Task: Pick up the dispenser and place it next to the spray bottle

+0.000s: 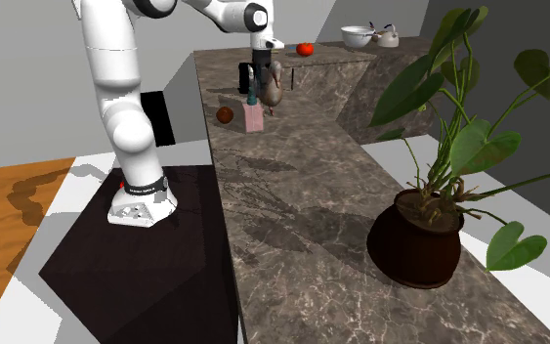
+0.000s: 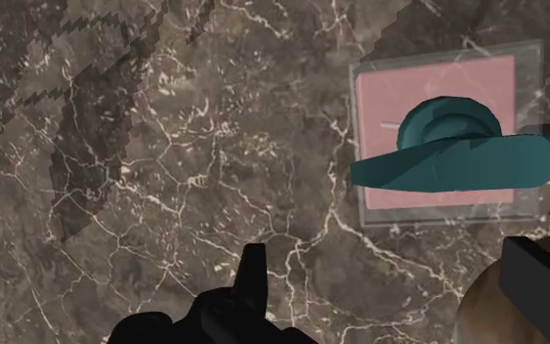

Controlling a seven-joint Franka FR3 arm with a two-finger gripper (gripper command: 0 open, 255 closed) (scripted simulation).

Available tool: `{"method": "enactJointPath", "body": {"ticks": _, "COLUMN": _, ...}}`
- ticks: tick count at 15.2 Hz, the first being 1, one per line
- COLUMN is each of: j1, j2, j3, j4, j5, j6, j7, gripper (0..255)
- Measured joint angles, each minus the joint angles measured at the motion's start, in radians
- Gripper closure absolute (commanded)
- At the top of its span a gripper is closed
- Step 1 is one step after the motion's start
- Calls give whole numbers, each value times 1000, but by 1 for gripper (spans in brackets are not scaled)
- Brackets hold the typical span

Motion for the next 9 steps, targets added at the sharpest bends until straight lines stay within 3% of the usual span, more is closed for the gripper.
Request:
{"method": "enactJointPath", "body": {"ticks": 4, "j1": 3, "j2": -2, "j3": 2, "j4": 91, "j5": 4, "j6": -92, "j7": -7, "gripper": 0}}
{"method": "enactJointPath", "body": {"ticks": 9, "j1": 5, "j2": -5, "j3": 4, "j4": 106, "j5": 6, "j6": -111, "j7": -5, "gripper": 0}}
